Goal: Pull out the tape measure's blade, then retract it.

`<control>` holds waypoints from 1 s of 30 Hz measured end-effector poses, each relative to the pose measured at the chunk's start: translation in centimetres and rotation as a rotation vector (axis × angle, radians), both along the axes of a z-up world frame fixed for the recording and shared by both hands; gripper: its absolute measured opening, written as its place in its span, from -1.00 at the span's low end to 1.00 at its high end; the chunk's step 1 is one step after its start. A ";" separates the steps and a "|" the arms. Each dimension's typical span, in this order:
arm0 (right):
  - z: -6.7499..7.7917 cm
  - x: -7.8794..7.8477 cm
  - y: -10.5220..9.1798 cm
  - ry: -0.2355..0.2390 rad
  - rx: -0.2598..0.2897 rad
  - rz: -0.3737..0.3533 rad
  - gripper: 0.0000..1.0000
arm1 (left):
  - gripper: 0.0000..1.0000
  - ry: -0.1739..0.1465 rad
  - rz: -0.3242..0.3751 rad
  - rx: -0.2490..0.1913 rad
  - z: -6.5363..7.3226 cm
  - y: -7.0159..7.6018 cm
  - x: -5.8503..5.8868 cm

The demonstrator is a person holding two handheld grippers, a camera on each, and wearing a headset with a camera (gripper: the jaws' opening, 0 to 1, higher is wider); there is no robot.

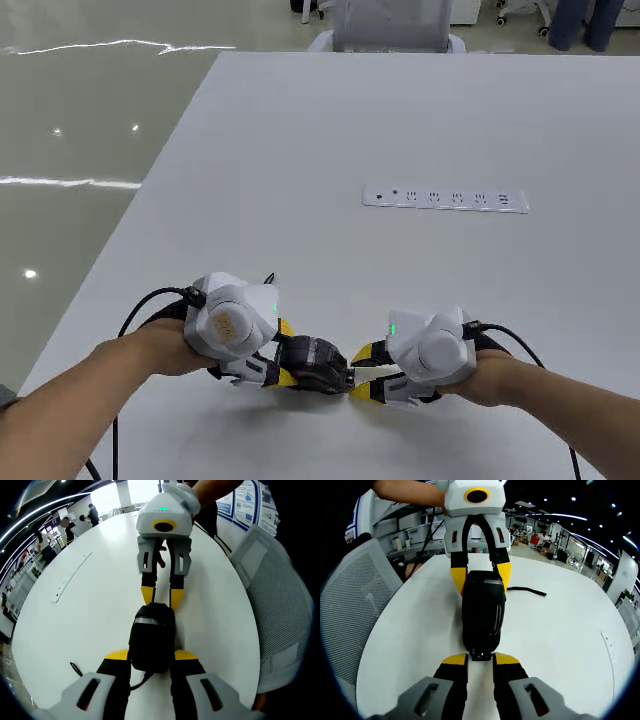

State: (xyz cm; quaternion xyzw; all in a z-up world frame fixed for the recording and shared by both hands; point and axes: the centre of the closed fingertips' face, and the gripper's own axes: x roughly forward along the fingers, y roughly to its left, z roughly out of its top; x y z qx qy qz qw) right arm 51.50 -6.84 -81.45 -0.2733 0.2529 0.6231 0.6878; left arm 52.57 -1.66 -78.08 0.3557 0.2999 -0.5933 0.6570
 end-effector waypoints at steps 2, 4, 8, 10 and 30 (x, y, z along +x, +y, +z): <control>-0.1 0.0 0.1 0.001 -0.002 0.001 -0.64 | -0.49 0.000 0.002 -0.001 0.0 0.0 0.0; -0.2 0.1 0.2 0.005 -0.001 -0.004 -0.65 | -0.49 0.000 0.002 -0.003 0.0 0.0 0.0; -0.2 0.2 0.3 0.010 -0.005 -0.004 -0.68 | -0.49 0.001 0.008 -0.007 0.0 0.0 0.0; -0.2 0.2 0.3 0.007 -0.002 0.002 -0.68 | -0.49 0.000 0.009 -0.008 0.0 0.0 0.0; -0.2 0.1 0.2 0.001 -0.021 -0.011 -0.76 | -0.50 0.004 0.017 -0.012 -0.1 0.0 0.0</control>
